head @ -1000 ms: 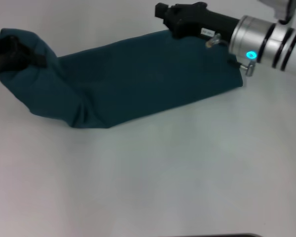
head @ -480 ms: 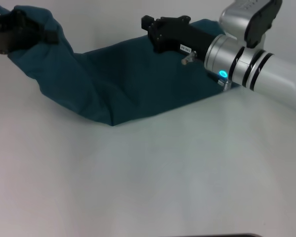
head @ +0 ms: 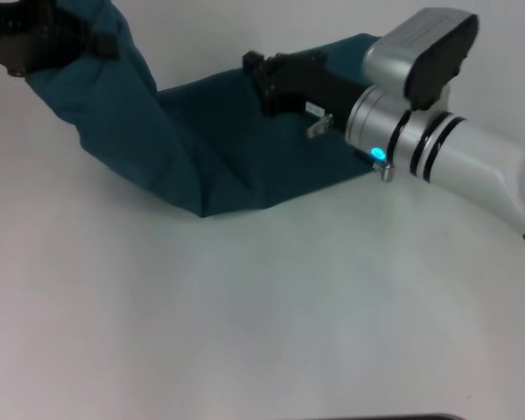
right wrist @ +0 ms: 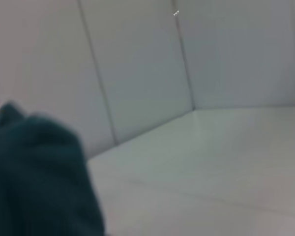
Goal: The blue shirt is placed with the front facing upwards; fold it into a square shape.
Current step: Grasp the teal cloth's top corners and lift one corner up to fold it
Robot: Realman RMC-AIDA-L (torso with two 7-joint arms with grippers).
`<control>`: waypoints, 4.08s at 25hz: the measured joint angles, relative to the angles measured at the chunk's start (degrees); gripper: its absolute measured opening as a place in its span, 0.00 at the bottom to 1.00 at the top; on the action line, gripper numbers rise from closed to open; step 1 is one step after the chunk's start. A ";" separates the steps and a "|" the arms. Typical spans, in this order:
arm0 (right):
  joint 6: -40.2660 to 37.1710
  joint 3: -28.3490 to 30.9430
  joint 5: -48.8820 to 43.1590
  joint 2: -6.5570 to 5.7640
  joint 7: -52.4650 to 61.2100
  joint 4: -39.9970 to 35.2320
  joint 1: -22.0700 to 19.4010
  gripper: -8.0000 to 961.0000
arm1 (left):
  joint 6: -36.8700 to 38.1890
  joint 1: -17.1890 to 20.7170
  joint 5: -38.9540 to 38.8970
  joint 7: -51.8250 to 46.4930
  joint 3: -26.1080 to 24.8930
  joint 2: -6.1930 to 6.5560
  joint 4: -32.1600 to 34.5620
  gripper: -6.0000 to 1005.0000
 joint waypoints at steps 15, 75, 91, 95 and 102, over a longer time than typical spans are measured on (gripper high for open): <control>2.21 5.57 -8.27 -0.54 4.81 0.18 -0.66 0.01 | 0.08 0.18 -0.30 -1.30 -0.30 0.42 0.08 0.08; 3.47 12.57 -35.19 -0.99 30.75 -5.50 1.47 0.01 | 0.97 0.30 -1.53 -1.14 -0.01 0.41 -5.72 0.08; 15.64 14.72 -36.78 -0.42 19.36 1.48 7.85 0.01 | 2.64 0.72 -4.81 -1.13 0.42 0.17 -6.98 0.08; 14.45 17.11 -38.73 -0.43 19.48 1.93 8.21 0.02 | 2.63 0.54 -5.07 -1.17 0.51 0.09 -6.95 0.08; 10.03 20.32 -39.58 -1.58 21.76 0.41 4.10 0.02 | 0.69 1.13 -4.16 -1.88 0.60 1.12 -6.34 0.08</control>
